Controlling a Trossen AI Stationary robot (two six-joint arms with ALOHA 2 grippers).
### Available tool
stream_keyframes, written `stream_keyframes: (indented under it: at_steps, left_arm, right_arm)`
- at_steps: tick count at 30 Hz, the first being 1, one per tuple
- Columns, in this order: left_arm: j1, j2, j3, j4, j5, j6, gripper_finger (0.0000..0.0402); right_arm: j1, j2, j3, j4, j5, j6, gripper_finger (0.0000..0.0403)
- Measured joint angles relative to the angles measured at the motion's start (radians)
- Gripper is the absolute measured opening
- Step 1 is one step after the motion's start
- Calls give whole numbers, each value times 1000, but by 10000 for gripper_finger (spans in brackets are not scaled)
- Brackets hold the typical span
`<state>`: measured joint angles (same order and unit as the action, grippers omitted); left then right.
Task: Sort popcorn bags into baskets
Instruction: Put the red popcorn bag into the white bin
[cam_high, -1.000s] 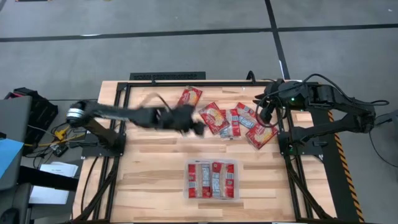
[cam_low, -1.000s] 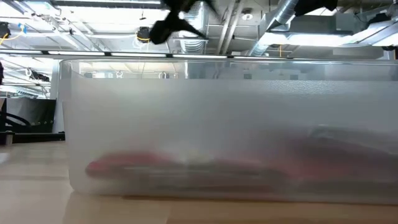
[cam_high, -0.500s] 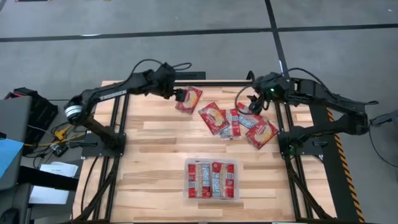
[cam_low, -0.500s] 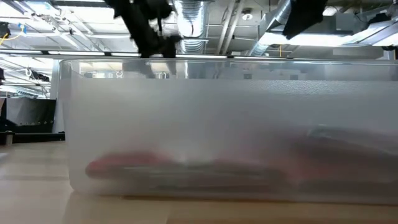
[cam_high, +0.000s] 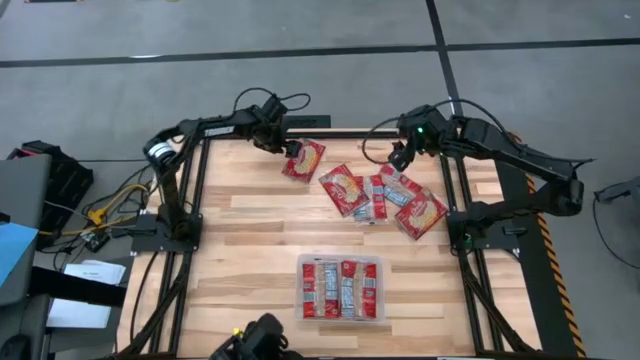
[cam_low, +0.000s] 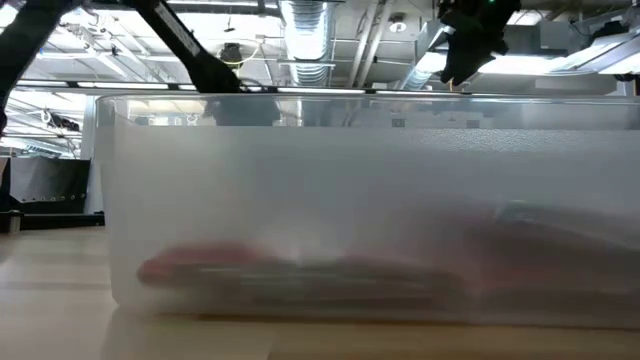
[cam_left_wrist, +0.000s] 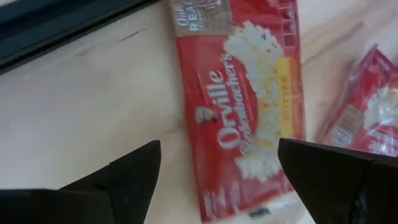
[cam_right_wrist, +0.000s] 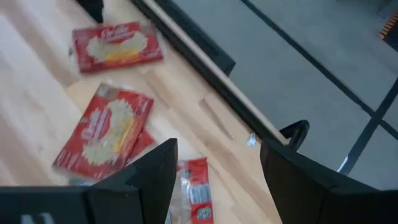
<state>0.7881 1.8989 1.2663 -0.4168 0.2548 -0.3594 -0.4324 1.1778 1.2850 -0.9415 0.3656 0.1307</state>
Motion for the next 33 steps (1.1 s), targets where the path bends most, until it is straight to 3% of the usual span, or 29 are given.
stream_keyframes:
  at_steps: [7, 11, 16, 25, 33]
  left_arm:
    - [12, 123, 15, 61, 126, 32, 311]
    - [11, 127, 28, 66, 160, 62, 292]
    - [9, 128, 2, 43, 165, 44, 224]
    - [6, 132, -40, 70, 181, 3, 24]
    - [2, 110, -52, 42, 211, -99, 2]
  right_arm:
    - [-22, 26, 0, 65, -4, 27, 255]
    - [-16, 43, -1, 86, -4, 28, 255]
    - [-21, 55, -1, 105, -10, 26, 255]
    - [-21, 53, 0, 112, -6, 21, 255]
    - [-19, 53, 0, 112, -11, 19, 255]
